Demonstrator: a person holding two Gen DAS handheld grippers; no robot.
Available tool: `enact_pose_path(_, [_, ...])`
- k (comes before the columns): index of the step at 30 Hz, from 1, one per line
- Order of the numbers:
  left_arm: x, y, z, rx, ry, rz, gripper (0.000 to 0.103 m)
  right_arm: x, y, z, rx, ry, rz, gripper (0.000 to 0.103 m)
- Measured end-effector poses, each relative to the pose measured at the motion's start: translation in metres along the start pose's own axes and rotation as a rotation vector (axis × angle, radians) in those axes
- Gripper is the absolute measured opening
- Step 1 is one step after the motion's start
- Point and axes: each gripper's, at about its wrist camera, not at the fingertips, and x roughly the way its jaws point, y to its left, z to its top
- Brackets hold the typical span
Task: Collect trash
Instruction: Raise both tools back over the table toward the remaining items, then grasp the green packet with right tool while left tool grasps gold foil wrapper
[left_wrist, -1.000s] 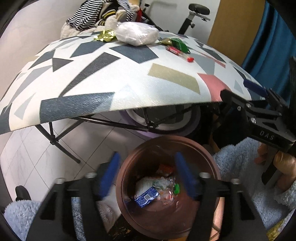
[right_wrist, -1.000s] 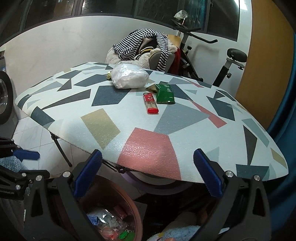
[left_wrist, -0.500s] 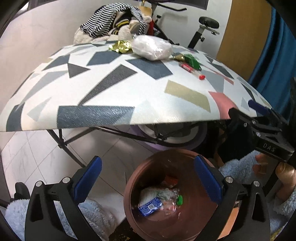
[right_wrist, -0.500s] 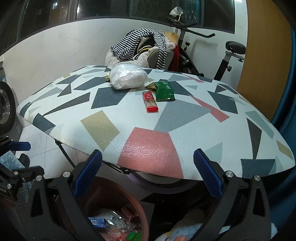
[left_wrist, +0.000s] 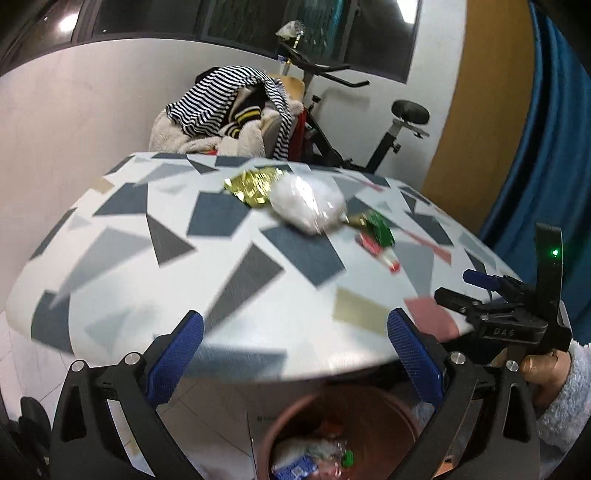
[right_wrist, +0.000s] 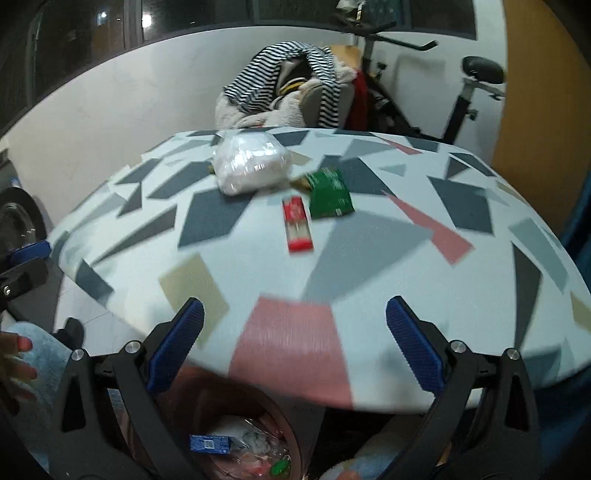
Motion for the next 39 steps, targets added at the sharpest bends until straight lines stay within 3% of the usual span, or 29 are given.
enact_pose_path(3, [0.011, 0.016, 0.026, -0.039, 0.013, -0.012, 0.097, 0.014, -0.012, 0.027, -0.006, -0.017, -0.009, 0.097])
enact_pose_path(10, [0.045, 0.050, 0.075, -0.102, 0.062, -0.027, 0.097, 0.089, -0.030, 0.094, -0.057, 0.073, -0.008, 0.097])
enact_pose_path(19, [0.106, 0.091, 0.113, -0.258, 0.144, -0.056, 0.097, 0.159, -0.027, 0.117, -0.118, 0.227, 0.007, 0.085])
enact_pose_path(20, [0.114, 0.094, 0.116, -0.266, 0.155, -0.056, 0.097, 0.164, -0.026, 0.116, -0.119, 0.238, 0.015, 0.082])
enact_pose_path(22, [0.130, 0.098, 0.119, -0.286, 0.176, -0.063, 0.094, 0.169, -0.028, 0.114, -0.103, 0.254, 0.048, 0.057])
enact_pose_path(24, [0.150, 0.104, 0.123, -0.331, 0.205, -0.081, 0.087, 0.170, -0.028, 0.111, -0.109, 0.248, 0.047, 0.043])
enact_pose_path(27, [0.179, 0.113, 0.130, -0.404, 0.239, -0.099, 0.082, 0.164, -0.032, 0.109, -0.086, 0.204, 0.076, 0.040])
enact_pose_path(33, [0.232, 0.119, 0.172, -0.295, 0.234, -0.062, 0.079, 0.163, -0.042, 0.109, -0.015, 0.172, 0.087, 0.040])
enact_pose_path(35, [0.249, 0.120, 0.186, -0.239, 0.215, -0.061, 0.049, 0.162, -0.044, 0.109, -0.010, 0.167, 0.096, 0.040])
enact_pose_path(39, [0.284, 0.113, 0.206, -0.072, 0.199, -0.017, 0.048, 0.162, -0.052, 0.111, 0.014, 0.170, 0.109, 0.039])
